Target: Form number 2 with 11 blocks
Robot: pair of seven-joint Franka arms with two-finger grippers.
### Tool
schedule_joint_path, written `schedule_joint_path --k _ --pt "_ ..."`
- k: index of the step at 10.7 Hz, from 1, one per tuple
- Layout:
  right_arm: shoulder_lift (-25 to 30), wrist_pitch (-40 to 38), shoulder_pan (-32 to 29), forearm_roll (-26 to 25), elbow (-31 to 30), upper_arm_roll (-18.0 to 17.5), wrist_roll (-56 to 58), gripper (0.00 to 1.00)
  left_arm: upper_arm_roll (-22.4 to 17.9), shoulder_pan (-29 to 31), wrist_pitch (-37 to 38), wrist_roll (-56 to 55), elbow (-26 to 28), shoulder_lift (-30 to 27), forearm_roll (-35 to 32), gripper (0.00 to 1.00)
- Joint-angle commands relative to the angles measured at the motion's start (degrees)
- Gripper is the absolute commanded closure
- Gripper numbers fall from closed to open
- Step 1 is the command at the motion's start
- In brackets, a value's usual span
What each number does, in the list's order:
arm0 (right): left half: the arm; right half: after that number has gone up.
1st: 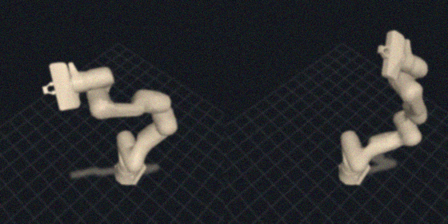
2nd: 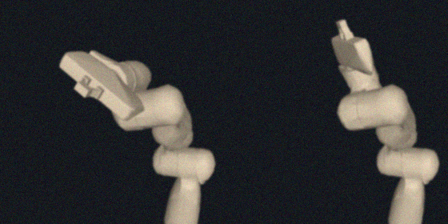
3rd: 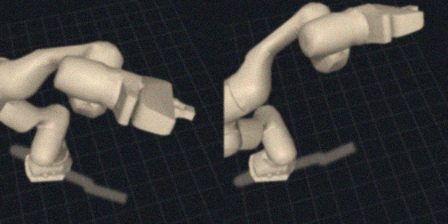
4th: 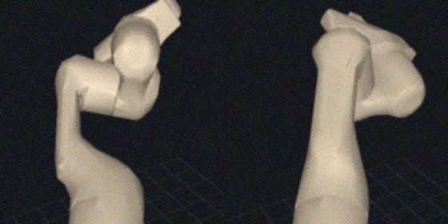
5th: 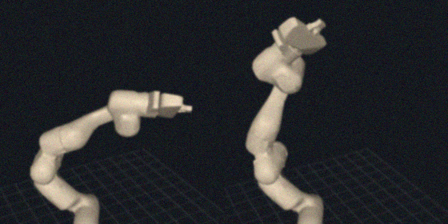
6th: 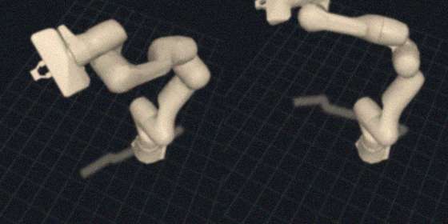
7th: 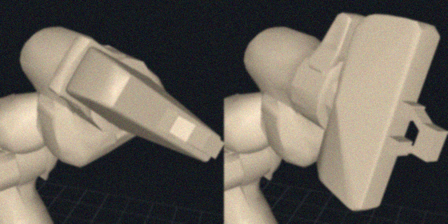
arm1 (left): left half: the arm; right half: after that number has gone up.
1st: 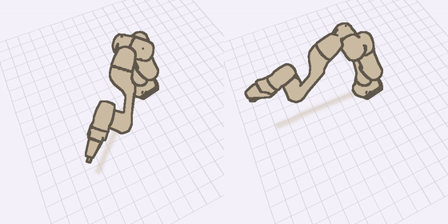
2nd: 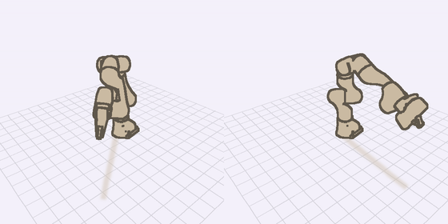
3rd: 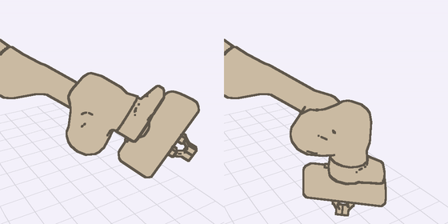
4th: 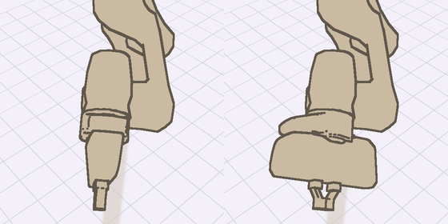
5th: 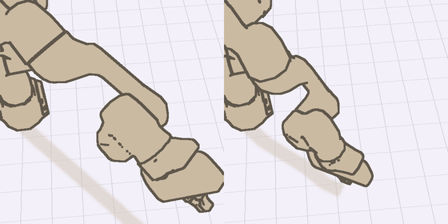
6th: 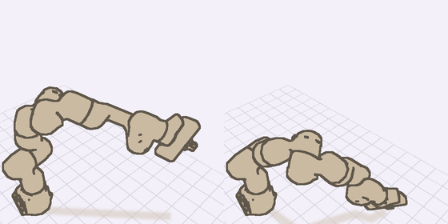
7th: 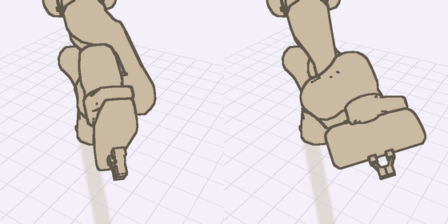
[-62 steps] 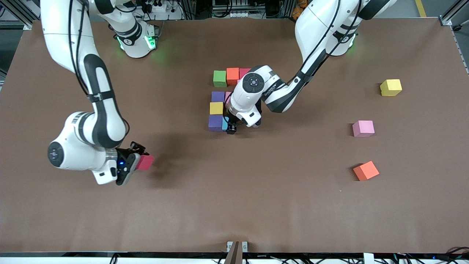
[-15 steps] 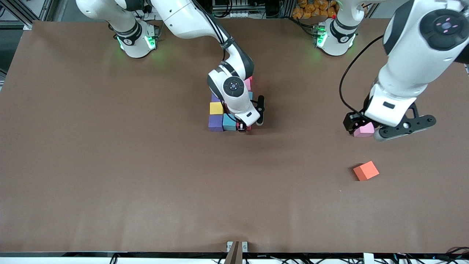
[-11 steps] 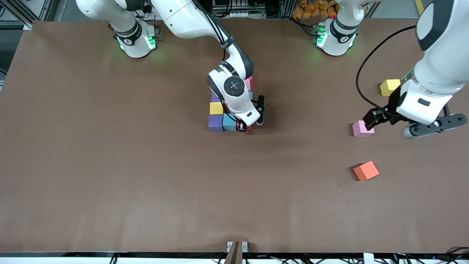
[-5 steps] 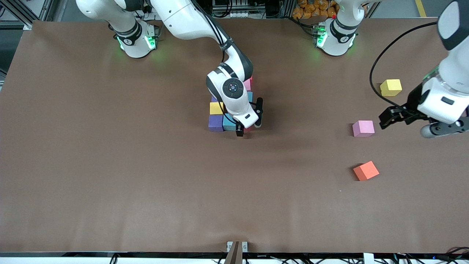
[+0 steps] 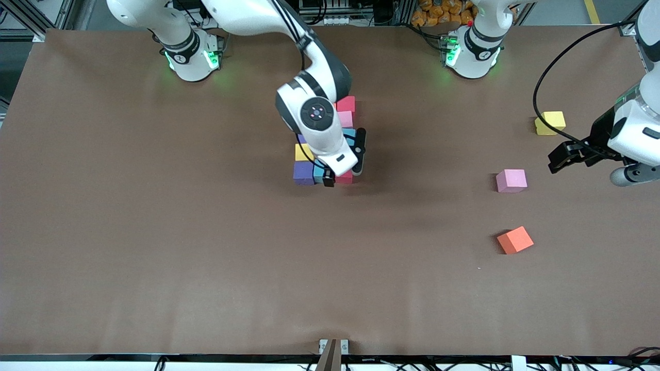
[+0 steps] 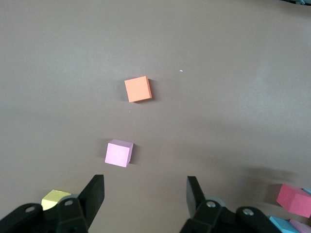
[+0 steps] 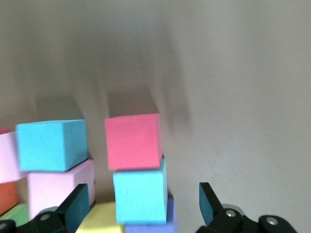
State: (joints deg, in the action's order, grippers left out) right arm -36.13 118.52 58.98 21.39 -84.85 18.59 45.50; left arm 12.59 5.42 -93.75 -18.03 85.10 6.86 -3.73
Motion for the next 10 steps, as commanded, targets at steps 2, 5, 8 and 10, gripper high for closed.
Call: schedule_joint_path --k 2,5,8,10 --pt "12.19 -9.95 -7.37 -8.84 -1.46 0.39 -15.82 0.0 -1.25 -0.5 1.2 1.24 0.77 -1.41 1.53 0.24" --pt "18.18 -16.46 -19.91 -14.53 -1.02 -1.97 -20.37 0.0 -1.25 -0.59 1.99 0.97 1.03 -1.94 1.7 0.23" --pt "19.35 -18.31 -32.14 -15.14 3.0 -2.25 -20.72 0.0 -1.34 -1.9 3.05 0.27 1.04 -2.29 1.7 0.24" --pt "18.82 -20.95 -37.42 -15.06 6.27 -1.98 -24.29 0.0 -0.64 -2.17 4.18 0.54 1.12 -4.13 1.79 0.24"
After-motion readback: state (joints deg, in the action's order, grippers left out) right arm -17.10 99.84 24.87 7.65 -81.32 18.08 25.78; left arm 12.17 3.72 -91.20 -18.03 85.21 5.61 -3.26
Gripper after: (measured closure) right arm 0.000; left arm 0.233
